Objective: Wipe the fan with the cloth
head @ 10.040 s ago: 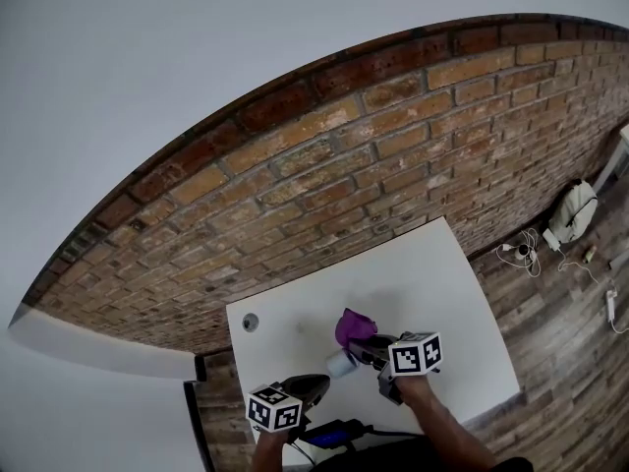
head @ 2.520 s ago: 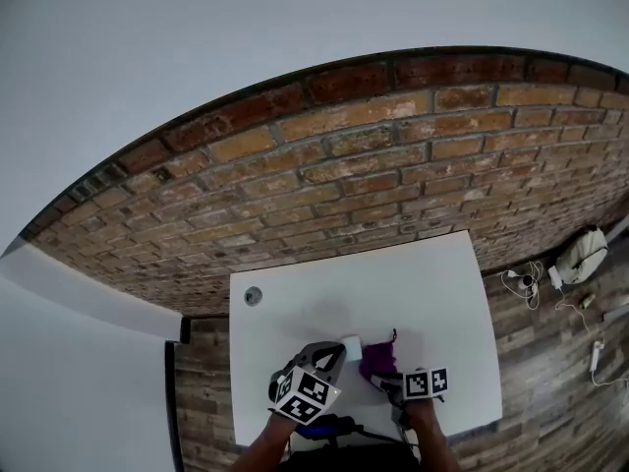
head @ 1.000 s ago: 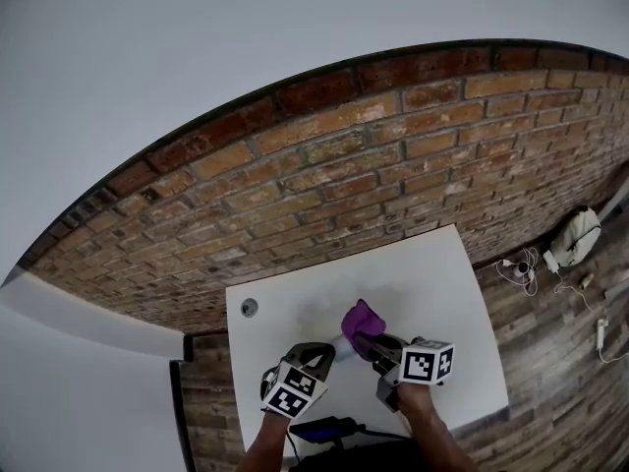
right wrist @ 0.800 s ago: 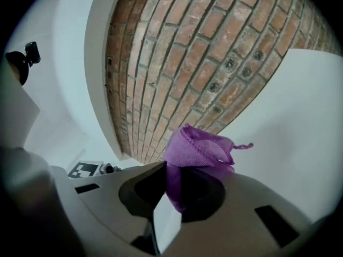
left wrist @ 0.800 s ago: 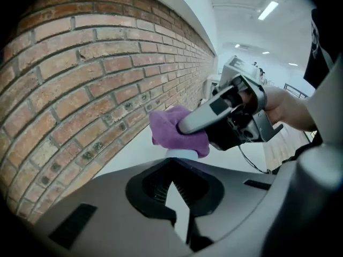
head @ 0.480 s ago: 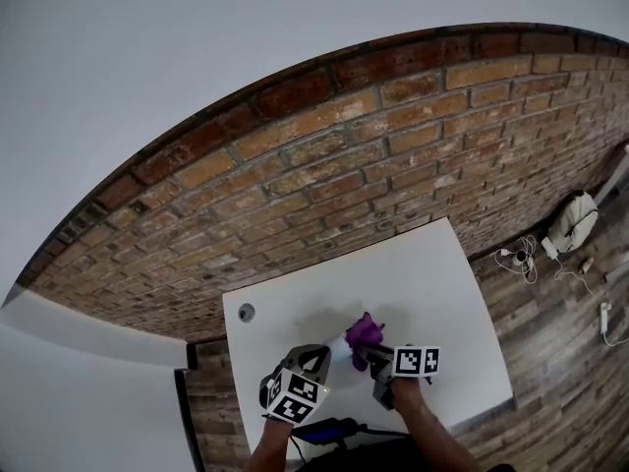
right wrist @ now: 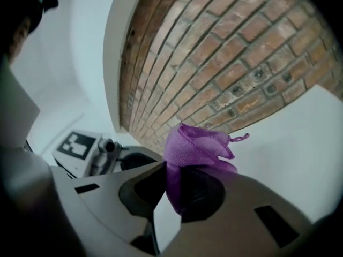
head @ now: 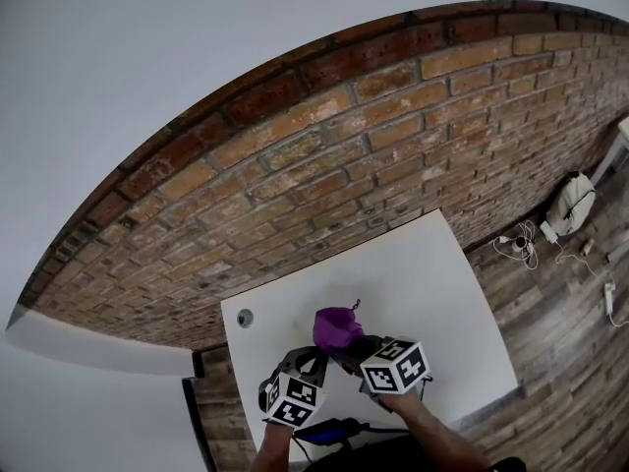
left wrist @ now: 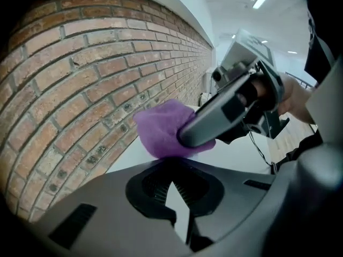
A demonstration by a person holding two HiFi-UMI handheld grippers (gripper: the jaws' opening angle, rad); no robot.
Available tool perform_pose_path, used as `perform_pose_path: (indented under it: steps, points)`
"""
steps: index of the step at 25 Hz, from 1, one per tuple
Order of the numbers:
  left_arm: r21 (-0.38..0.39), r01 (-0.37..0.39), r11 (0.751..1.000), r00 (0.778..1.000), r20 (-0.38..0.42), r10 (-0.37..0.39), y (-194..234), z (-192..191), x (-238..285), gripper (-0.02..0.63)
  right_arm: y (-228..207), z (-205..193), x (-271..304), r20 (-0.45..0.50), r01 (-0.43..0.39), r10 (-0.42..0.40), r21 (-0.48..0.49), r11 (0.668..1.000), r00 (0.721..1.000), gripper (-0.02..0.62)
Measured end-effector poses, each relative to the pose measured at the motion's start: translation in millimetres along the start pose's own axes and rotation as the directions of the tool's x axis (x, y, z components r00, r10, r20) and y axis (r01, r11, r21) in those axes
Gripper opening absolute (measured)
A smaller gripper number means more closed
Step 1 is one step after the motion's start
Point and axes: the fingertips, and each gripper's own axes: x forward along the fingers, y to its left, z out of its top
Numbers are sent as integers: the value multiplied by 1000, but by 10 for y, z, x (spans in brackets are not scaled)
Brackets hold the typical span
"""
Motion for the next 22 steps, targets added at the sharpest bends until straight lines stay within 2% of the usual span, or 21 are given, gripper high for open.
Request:
perform_pose_path:
  steps: [1,3,6,9,11,12,14,16,17,18,19,21,22]
  points:
    - [3,-1,1000,1000,-1,1,-8,4,3,0,-10,-35,23,-20,20,-20,-39,999,1000,55]
    - [7,1,1000,1000,-1,-1,-21,19,9,0,-79,-39,-8,13,22,-22,-7,1000,1000,55]
    - [20,-3,1000,1000,-7,3,-8,34,7,0,-370,-75,-107,94,28,-41,142,989,995,55]
    - [17,-5,1000,1000,-11,5,-9,4,-4,0,-812,-430,-126,61,54,-78,336,940,995,55]
    - [14,-4,1000,1000,-11,4,-19,-5,-9,0,-928,-542,-175,101,-1,-53,472,881,993,55]
    - [14,-4,1000,1000,-10,4,-16,-2,-10,0,-925,-504,-208,142,-42,-36,511,858,989,55]
    - [15,-8,1000,1000,-8,8,-2,7,-12,0,-809,-308,-249,240,-160,29,550,820,970,55]
    - [13,-11,1000,1000,-7,11,3,4,-11,0,-601,-81,-248,332,-299,122,560,773,935,55]
    - [12,-11,1000,1000,-6,11,2,2,-9,0,-507,-9,-226,351,-341,159,551,762,923,55]
    - [11,-12,1000,1000,-5,12,0,2,-8,0,-447,20,-191,347,-350,177,535,769,921,55]
    - [10,-11,1000,1000,-4,11,-3,1,-7,0,-430,8,-152,326,-330,175,516,790,929,55]
    - [7,-9,1000,1000,-4,9,-15,-7,-5,0,-501,-81,-106,282,-259,129,496,829,951,55]
    - [6,-8,1000,1000,-4,8,-19,-12,-5,0,-557,-134,-94,269,-231,105,497,836,958,55]
